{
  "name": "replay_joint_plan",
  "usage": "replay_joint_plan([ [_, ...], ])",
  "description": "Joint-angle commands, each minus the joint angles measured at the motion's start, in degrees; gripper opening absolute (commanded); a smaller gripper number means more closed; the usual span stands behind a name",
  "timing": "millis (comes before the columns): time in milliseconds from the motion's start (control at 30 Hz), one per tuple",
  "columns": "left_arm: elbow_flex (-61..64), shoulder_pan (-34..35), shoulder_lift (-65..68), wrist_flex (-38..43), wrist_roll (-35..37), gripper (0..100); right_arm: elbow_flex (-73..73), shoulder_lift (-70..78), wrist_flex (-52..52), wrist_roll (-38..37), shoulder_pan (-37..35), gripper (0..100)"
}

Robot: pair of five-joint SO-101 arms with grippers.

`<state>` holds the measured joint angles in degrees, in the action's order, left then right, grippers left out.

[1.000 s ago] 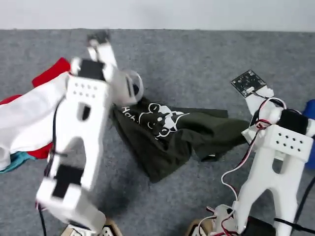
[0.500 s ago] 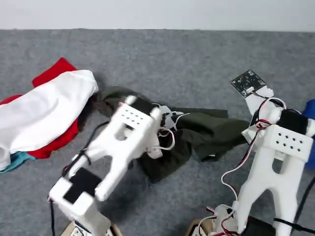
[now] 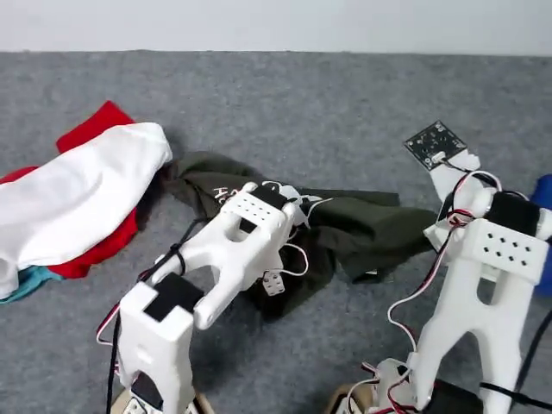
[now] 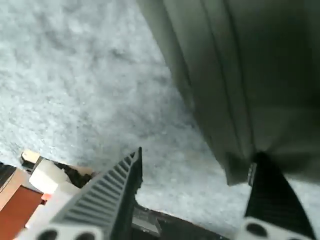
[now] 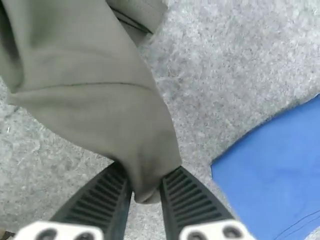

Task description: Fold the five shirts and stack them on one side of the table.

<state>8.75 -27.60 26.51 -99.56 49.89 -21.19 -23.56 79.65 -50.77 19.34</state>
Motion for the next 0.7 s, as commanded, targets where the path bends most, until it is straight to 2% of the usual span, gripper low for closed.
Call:
replay_joint_plan([
  [0, -5.41, -0.35, 4.4, -0.97, 1.05, 32, 0.18, -0.4, -1.1, -0.35, -0.75, 1.0],
  [300, -16.57, -0.7, 14.33, -1.05, 1.05, 30, 0.18, -0.4, -1.1, -0.35, -0.75, 1.0],
  [567, -17.63, -0.79, 14.24, -1.14, 0.88, 4, 0.18, -0.4, -1.1, -0.35, -0.75, 1.0],
  [667, -17.63, -0.79, 14.42, -1.14, 0.79, 2, 0.18, -0.4, -1.98, -0.35, -0.75, 1.0],
])
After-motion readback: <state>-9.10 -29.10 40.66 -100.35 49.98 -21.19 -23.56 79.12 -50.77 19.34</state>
